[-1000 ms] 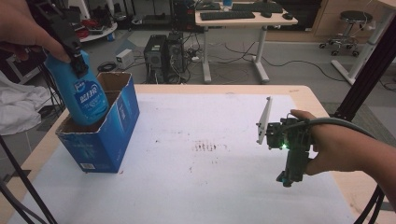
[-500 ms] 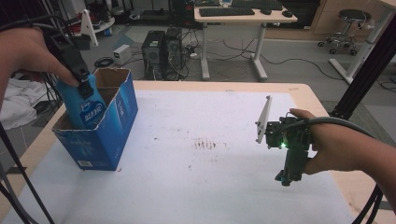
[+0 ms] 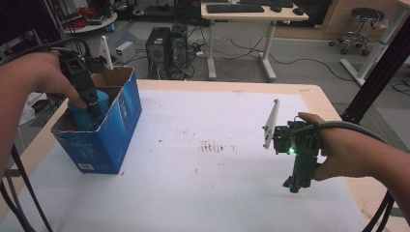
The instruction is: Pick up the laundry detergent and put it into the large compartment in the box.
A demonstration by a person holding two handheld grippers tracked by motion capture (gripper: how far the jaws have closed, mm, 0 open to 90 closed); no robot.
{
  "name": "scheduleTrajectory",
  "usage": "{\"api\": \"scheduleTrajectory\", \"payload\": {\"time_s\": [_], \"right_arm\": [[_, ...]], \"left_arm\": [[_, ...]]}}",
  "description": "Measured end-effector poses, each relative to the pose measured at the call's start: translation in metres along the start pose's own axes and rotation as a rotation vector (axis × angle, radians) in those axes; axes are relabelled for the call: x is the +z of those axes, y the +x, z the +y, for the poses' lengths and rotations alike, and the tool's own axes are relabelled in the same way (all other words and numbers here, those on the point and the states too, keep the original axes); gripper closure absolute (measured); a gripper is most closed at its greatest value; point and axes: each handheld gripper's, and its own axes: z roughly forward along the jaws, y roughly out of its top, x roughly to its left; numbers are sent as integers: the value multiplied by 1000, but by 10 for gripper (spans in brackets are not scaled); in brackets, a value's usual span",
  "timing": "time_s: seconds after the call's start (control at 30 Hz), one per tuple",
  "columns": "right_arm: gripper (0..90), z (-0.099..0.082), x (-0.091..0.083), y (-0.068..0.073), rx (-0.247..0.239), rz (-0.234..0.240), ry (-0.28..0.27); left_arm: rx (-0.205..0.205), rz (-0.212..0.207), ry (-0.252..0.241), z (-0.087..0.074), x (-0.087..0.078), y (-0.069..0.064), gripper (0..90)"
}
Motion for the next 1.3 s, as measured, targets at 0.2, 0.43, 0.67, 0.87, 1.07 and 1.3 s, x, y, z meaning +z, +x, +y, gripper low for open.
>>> {"api": "scheduleTrajectory", "payload": {"time_s": [0.2, 0.43, 0.67, 0.87, 1.07, 1.3], "right_arm": [[12, 1, 0, 0, 5, 1, 1], [12, 2, 0, 1, 5, 2, 7], [12, 4, 0, 1, -4, 4, 6], [12, 3, -1, 2, -2, 0, 4], [12, 1, -3, 2, 7, -3, -2], [12, 0, -3, 3, 7, -8, -8]], "left_arm": [[36, 11, 12, -1, 11, 2, 370], [60, 10, 5, -3, 23, 3, 369], [56, 14, 0, -1, 24, 1, 369], [68, 17, 13, -1, 24, 0, 365], [70, 40, 8, 0, 20, -2, 335], [91, 50, 9, 0, 13, -5, 305]]}}
